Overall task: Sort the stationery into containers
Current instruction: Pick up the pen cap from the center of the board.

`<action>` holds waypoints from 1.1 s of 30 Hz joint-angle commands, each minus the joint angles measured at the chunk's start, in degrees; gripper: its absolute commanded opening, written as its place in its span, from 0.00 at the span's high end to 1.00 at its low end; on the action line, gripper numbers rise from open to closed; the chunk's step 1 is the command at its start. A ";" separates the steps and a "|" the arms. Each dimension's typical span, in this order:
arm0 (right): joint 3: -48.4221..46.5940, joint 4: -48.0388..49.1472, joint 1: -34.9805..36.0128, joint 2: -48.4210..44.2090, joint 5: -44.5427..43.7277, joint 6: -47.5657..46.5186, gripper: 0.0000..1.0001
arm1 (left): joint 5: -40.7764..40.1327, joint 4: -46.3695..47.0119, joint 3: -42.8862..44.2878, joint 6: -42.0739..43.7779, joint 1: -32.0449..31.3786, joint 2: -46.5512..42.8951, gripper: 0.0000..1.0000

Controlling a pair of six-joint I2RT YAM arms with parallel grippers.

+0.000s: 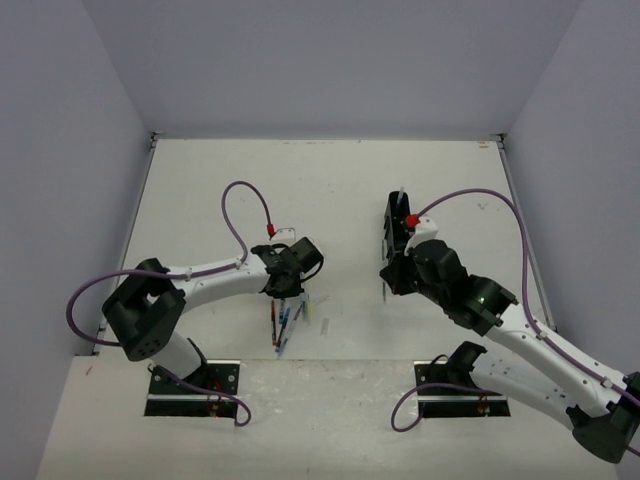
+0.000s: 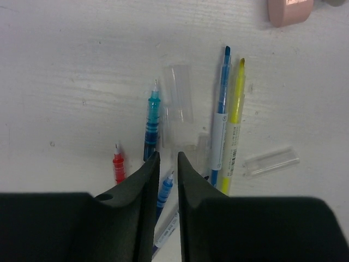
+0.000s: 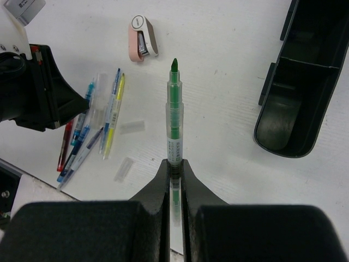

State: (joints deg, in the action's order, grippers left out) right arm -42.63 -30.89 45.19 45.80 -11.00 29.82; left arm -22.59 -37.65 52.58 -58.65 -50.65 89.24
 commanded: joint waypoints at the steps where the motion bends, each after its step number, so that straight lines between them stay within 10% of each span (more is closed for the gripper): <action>1: -0.89 0.05 -0.19 0.54 -0.31 0.76 1.00 | -0.85 3.40 0.80 2.12 0.28 1.08 0.80; 33: -1.23 -0.66 -0.19 0.95 1.51 0.24 1.00 | -0.88 6.35 -1.50 2.75 1.43 4.44 0.83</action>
State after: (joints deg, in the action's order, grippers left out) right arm -42.63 -32.12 45.19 46.50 -9.85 29.85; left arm -22.65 -33.31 51.59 -56.34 -49.84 93.05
